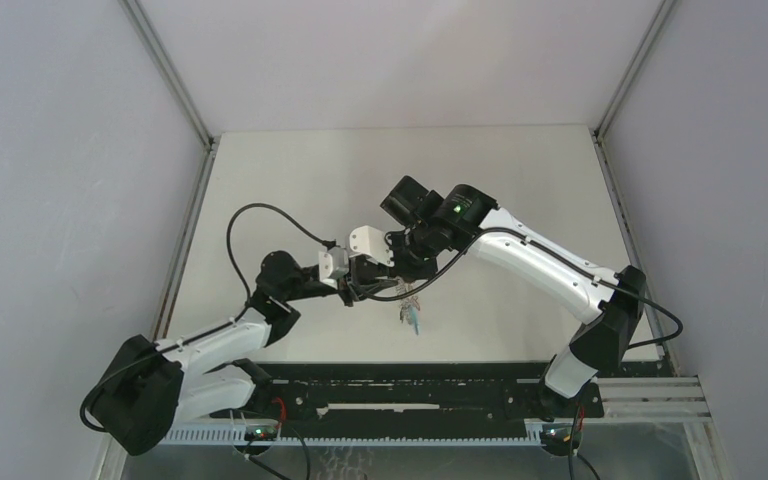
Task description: Put the keys on the keyring
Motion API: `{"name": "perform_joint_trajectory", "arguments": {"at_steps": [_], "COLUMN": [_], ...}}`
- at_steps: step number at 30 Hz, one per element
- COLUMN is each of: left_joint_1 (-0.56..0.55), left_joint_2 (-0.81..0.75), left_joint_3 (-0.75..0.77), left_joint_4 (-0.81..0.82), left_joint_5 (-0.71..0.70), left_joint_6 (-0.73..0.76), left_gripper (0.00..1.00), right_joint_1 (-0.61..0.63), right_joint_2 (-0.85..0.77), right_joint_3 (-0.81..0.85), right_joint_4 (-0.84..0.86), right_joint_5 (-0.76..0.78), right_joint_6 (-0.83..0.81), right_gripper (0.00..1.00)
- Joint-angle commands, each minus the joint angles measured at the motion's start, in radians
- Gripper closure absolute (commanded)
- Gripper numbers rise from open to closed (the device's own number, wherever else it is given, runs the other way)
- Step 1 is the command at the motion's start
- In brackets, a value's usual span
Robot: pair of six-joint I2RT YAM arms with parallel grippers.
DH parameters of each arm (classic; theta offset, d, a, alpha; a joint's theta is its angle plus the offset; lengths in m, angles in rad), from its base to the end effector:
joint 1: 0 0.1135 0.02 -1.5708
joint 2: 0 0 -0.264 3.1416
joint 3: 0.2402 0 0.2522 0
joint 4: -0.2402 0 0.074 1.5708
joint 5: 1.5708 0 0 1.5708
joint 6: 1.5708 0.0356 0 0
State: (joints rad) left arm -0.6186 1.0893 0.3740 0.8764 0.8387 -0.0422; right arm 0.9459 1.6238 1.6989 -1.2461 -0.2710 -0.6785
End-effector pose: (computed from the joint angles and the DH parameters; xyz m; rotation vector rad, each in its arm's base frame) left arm 0.1627 -0.1483 0.2478 1.0916 1.1237 -1.1143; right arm 0.1771 0.2618 0.3556 -2.0468 1.8353 0.4455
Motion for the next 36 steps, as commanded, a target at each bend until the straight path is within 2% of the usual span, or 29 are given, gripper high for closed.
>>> {"name": "perform_joint_trajectory", "arguments": {"at_steps": [1, 14, 23, 36], "left_joint_1": [-0.013, -0.020, -0.018, -0.017], "left_joint_2": [0.029, 0.075, 0.068, 0.057], "left_joint_3": [0.030, 0.041, 0.044, 0.016], "left_joint_4": [0.020, 0.022, -0.010, 0.070], "left_joint_5": [0.021, 0.019, 0.005, -0.001], "left_joint_6": [-0.011, -0.012, 0.009, -0.016], "left_gripper": [0.72, 0.76, 0.72, 0.69], "right_joint_1": [0.013, 0.008, -0.007, -0.027], "right_joint_2": [-0.022, -0.075, -0.097, -0.126], "right_joint_3": [0.035, -0.017, -0.047, -0.088], "right_joint_4": [0.064, 0.138, 0.166, 0.211], "right_joint_5": [-0.026, -0.028, -0.024, -0.039], "right_joint_6": [-0.015, -0.010, 0.003, 0.017], "right_gripper": [1.00, 1.00, 1.00, 1.00]}}
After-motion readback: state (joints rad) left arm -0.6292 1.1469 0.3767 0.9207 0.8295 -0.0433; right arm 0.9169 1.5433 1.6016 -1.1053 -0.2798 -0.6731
